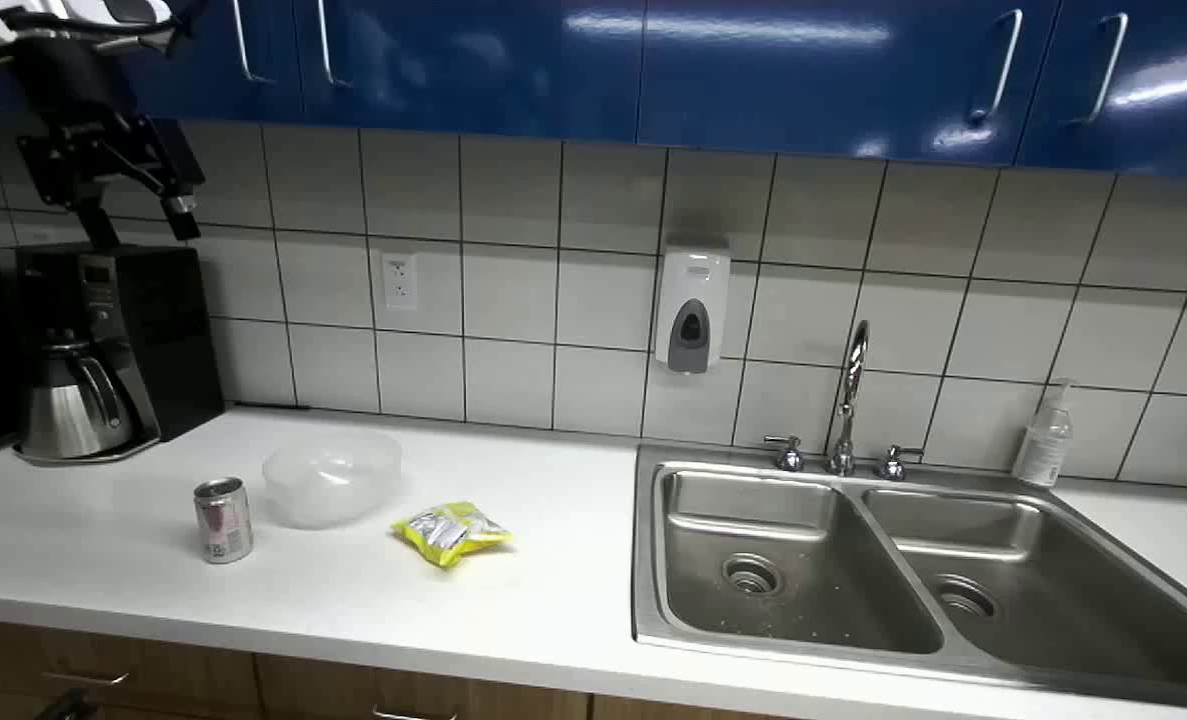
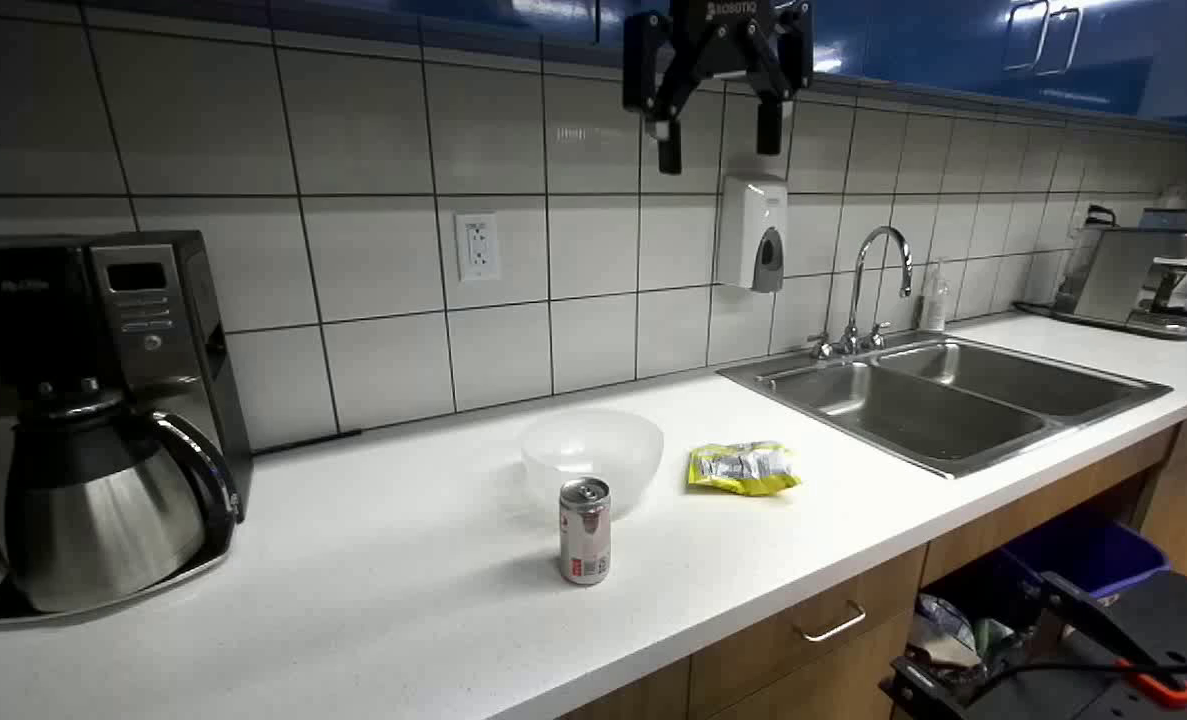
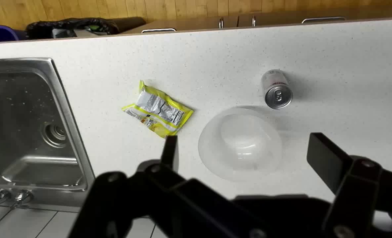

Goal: Put the can inside the bowl

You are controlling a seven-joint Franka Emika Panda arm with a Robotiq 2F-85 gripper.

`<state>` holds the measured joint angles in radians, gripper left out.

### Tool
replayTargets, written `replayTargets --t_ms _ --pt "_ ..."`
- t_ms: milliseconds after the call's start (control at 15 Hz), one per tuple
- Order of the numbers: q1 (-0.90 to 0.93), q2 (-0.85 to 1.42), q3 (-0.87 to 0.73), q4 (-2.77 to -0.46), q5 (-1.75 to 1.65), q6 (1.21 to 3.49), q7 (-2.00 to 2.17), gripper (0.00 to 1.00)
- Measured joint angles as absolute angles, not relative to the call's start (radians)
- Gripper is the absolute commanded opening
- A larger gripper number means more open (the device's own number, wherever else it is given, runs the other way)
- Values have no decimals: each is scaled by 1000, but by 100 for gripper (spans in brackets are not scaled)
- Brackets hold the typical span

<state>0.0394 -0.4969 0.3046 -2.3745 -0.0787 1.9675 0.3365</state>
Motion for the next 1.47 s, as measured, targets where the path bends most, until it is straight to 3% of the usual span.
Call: replayTargets --t_ms 1467 --pt "52 -490 289 -2381 -78 1975 333 100"
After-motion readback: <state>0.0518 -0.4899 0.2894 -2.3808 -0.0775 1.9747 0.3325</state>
